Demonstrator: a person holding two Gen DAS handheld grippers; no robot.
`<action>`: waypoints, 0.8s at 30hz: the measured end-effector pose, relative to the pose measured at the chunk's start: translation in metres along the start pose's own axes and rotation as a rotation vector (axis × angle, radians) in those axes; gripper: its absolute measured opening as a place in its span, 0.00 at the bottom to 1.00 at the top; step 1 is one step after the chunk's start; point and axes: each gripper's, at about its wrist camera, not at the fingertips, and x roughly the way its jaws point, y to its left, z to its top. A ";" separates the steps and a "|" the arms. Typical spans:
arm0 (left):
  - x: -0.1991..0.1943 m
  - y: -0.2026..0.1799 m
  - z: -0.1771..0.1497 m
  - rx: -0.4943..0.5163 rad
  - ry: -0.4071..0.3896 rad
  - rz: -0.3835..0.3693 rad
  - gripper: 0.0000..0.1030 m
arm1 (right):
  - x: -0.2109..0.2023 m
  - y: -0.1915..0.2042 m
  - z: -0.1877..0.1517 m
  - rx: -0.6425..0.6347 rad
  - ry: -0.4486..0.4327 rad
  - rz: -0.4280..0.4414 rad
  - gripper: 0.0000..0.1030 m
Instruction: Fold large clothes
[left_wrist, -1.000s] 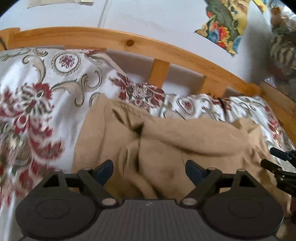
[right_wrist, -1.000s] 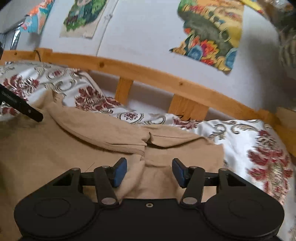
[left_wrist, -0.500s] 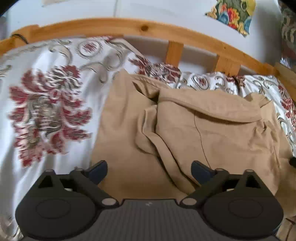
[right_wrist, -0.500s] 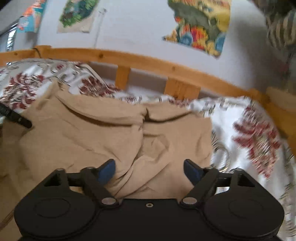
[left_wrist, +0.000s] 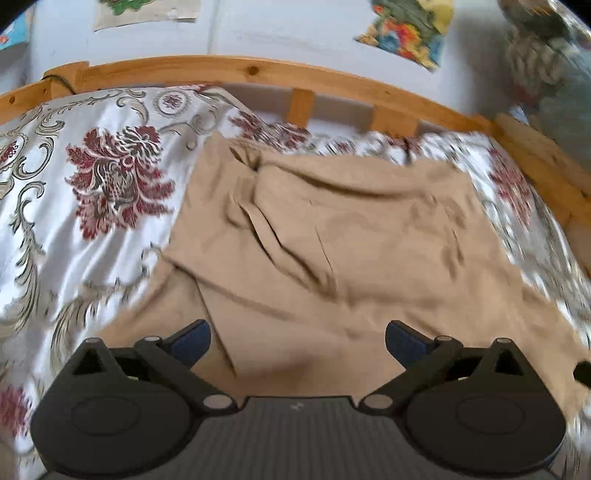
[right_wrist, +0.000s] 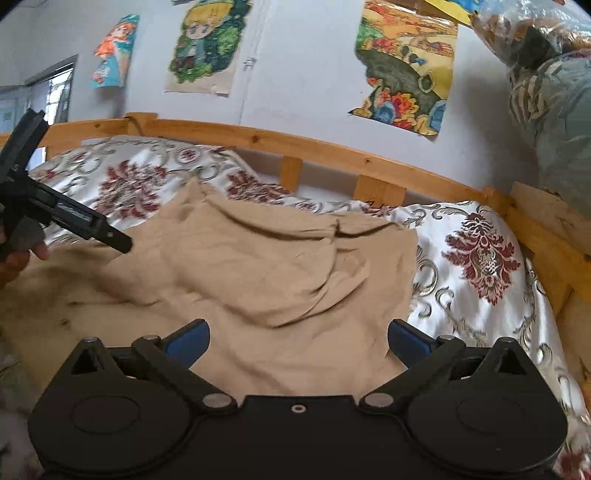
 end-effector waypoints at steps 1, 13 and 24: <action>-0.006 -0.004 -0.007 0.033 0.014 -0.005 0.99 | -0.008 0.005 -0.004 -0.007 0.004 -0.003 0.99; -0.038 -0.015 -0.052 0.082 0.163 0.037 0.99 | -0.024 0.059 -0.044 -0.227 0.220 0.100 0.99; -0.027 -0.015 -0.052 0.017 0.217 0.016 0.99 | 0.000 0.049 -0.067 -0.204 0.396 0.057 0.99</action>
